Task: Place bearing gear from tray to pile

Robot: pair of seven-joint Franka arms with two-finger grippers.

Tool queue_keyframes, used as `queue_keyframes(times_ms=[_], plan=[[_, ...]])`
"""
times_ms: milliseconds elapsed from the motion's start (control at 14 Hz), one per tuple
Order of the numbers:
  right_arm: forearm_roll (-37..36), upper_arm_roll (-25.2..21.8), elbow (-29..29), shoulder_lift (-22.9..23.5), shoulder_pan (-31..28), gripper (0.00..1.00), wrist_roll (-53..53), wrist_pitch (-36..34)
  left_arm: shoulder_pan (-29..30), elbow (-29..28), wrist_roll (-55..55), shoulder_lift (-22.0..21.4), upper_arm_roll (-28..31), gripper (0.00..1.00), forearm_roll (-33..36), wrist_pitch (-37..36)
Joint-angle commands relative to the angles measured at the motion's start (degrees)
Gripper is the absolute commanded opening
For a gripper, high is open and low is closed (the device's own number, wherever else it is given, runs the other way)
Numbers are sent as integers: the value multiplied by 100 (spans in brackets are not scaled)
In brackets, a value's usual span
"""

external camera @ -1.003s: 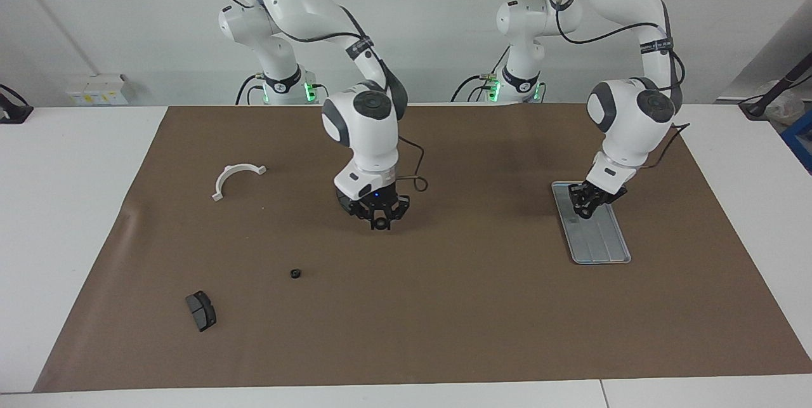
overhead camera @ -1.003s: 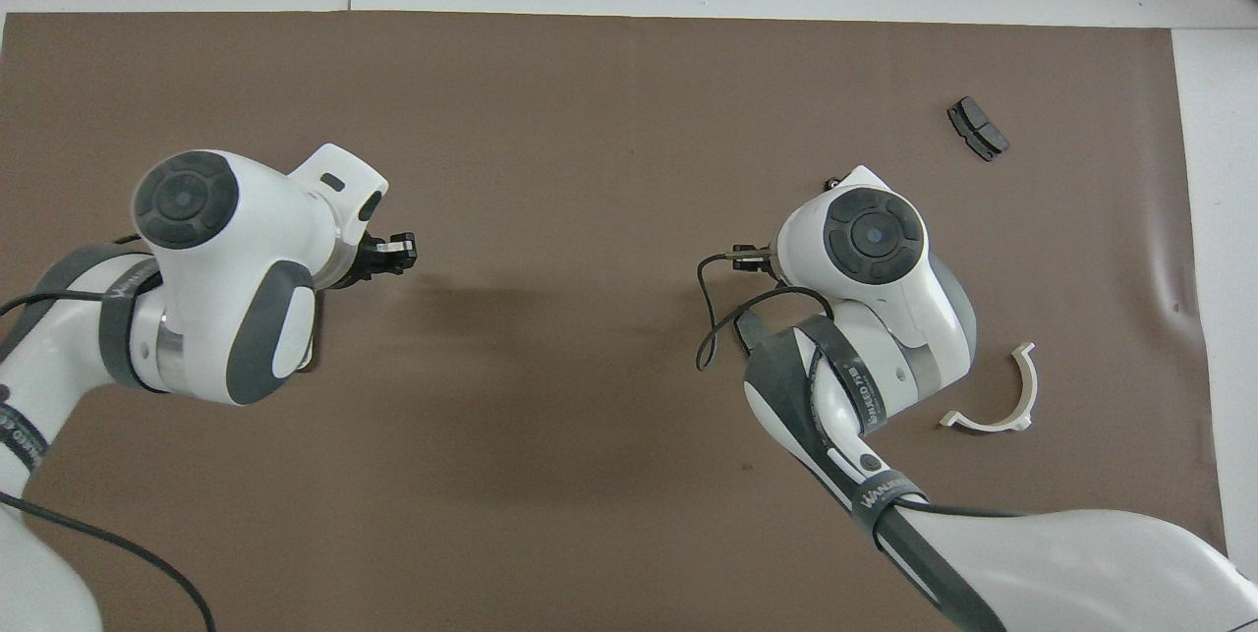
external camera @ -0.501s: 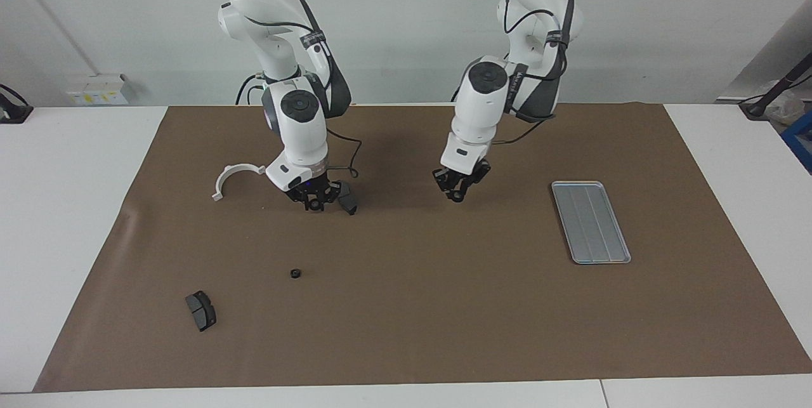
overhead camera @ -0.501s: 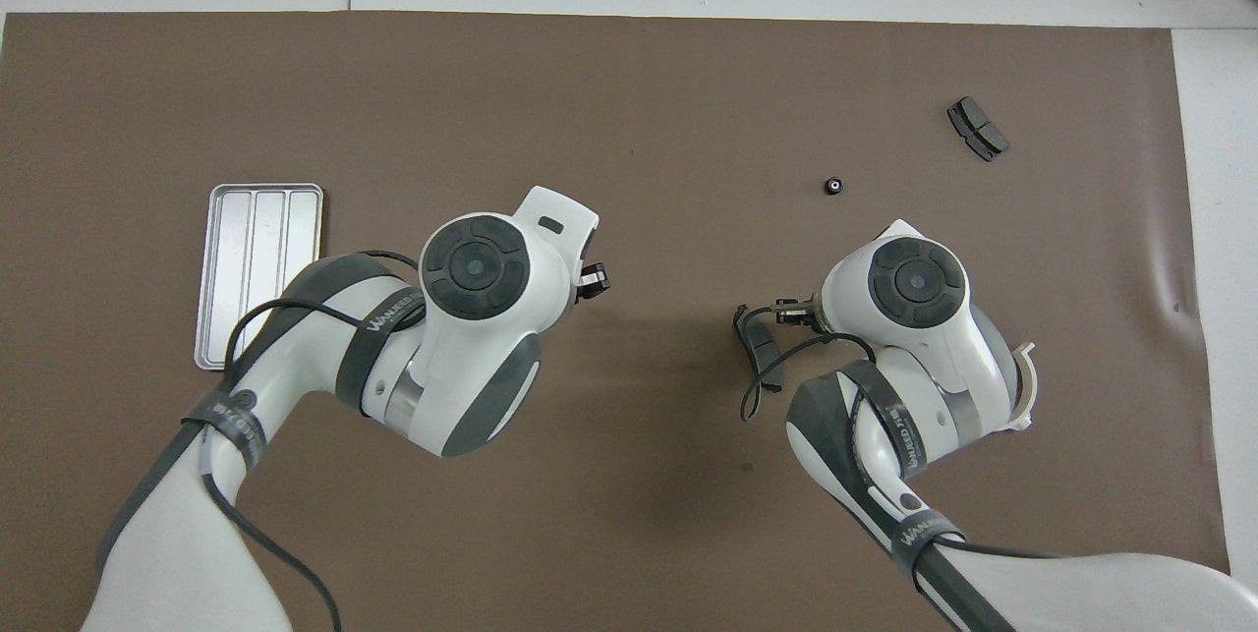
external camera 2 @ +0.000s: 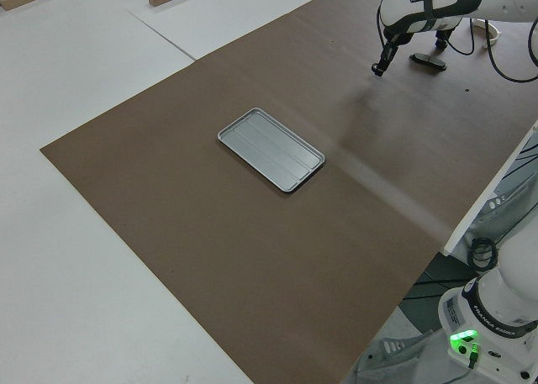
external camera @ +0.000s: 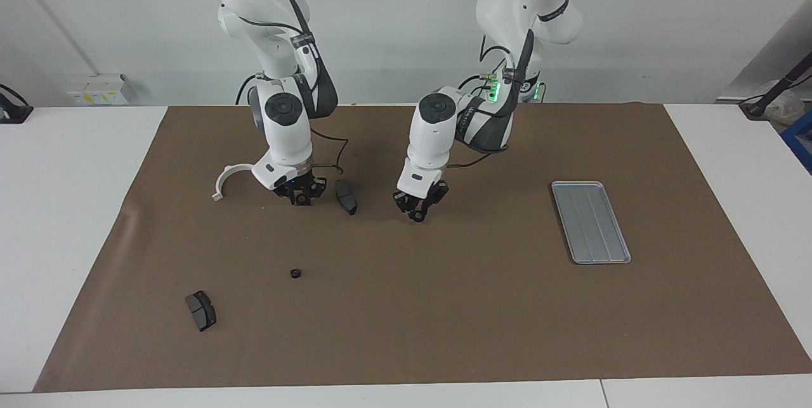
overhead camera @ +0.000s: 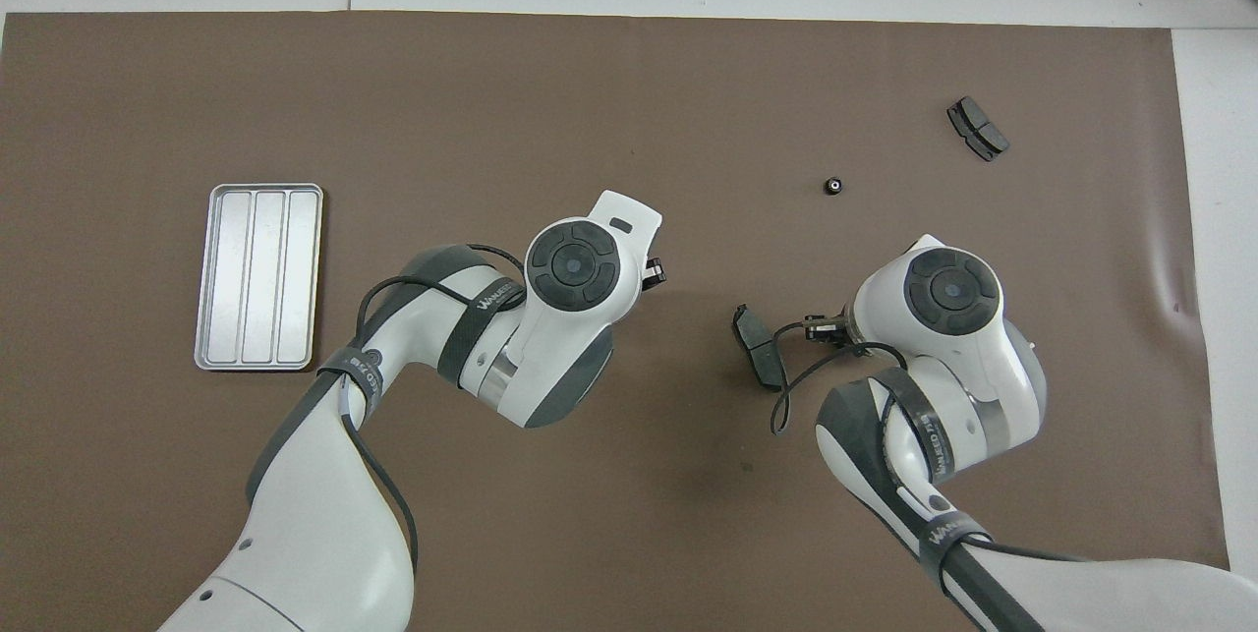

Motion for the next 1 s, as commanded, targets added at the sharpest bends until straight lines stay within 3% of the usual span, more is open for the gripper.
queue_keyframes(times_ms=[0, 72, 358, 645, 931], plan=[[-97, 87, -134, -177, -133, 94, -138, 75, -109, -130, -10, -55, 95, 84, 63, 76], [-79, 87, -90, -168, -133, 100, -130, 74, -109, -86, -19, -64, 104, 92, 63, -38], [183, 96, 296, -124, -63, 100, -94, 48, 346, 738, 278, -108, 183, 92, 72, -1100], [737, 148, 848, 130, 199, 100, -42, -4, 1576, 1012, 2252, -757, 140, 91, -8, -2355], [861, 140, 2123, 737, 999, 100, 871, -637, 3025, 1759, 4764, -767, 131, 91, -104, -3649]])
